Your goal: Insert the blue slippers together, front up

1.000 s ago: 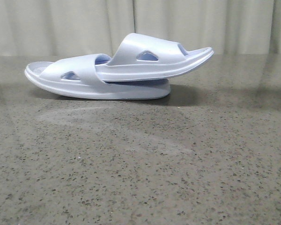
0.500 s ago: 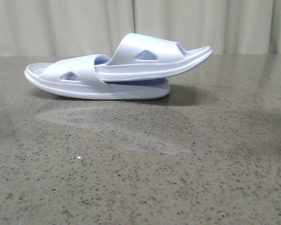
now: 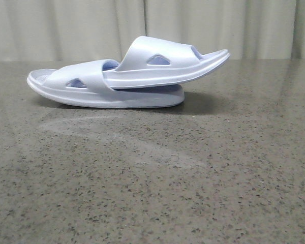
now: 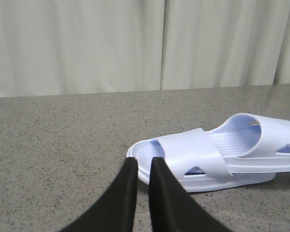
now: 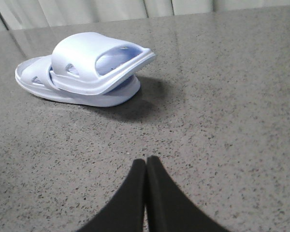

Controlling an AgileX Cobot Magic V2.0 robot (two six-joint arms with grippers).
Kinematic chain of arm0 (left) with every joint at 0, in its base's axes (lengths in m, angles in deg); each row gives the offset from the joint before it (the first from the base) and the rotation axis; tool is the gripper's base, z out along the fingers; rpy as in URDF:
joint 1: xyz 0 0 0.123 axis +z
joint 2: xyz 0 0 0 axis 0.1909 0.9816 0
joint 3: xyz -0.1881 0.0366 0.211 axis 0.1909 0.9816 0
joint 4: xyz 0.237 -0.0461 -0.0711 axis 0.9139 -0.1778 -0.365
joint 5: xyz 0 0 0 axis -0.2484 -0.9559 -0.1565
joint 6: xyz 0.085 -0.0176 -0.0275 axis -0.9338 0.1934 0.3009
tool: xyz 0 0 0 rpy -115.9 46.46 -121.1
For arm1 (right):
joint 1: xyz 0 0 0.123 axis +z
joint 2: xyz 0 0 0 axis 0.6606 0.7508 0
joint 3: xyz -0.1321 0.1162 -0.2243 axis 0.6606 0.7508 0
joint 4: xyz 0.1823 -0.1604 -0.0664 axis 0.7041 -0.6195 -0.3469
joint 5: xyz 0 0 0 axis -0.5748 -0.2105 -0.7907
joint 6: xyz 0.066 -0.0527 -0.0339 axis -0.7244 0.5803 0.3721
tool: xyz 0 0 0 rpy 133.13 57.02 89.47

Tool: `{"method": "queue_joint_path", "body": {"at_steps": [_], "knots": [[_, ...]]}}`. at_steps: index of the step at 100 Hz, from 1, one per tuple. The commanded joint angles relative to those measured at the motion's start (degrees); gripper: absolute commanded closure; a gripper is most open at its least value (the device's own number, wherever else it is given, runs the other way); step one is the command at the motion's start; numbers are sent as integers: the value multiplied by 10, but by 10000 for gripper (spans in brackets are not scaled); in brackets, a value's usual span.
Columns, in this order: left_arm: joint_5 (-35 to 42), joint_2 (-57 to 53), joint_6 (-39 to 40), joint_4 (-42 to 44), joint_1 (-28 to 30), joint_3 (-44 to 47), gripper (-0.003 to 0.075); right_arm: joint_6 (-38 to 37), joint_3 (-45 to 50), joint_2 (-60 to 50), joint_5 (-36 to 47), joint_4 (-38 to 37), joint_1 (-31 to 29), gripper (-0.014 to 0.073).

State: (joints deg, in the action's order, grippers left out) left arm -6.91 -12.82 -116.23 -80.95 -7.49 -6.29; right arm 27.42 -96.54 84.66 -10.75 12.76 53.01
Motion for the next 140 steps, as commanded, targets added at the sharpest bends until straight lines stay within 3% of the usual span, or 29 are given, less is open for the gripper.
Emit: {"method": "queue_joint_path", "body": {"at_steps": [1, 102, 106, 111, 121, 128, 140], "knots": [[30, -16, 0, -15, -4, -5, 705, 3, -7, -2, 19, 52, 2, 673], [37, -21, 8, -28, -4, 6, 705, 3, -6, -2, 15, 74, 2, 673], [30, -23, 42, -4, -4, 11, 705, 3, -6, -2, 15, 74, 2, 673], [6, -27, 122, 99, -3, 17, 705, 3, -6, -2, 15, 74, 2, 673], [20, -44, 377, 336, 9, 40, 705, 3, -6, -2, 15, 74, 2, 673], [42, -67, 501, 457, 33, 66, 705, 3, -6, -2, 15, 74, 2, 673], [48, -114, 619, 584, 83, 104, 705, 3, -6, -2, 15, 74, 2, 673]]}}
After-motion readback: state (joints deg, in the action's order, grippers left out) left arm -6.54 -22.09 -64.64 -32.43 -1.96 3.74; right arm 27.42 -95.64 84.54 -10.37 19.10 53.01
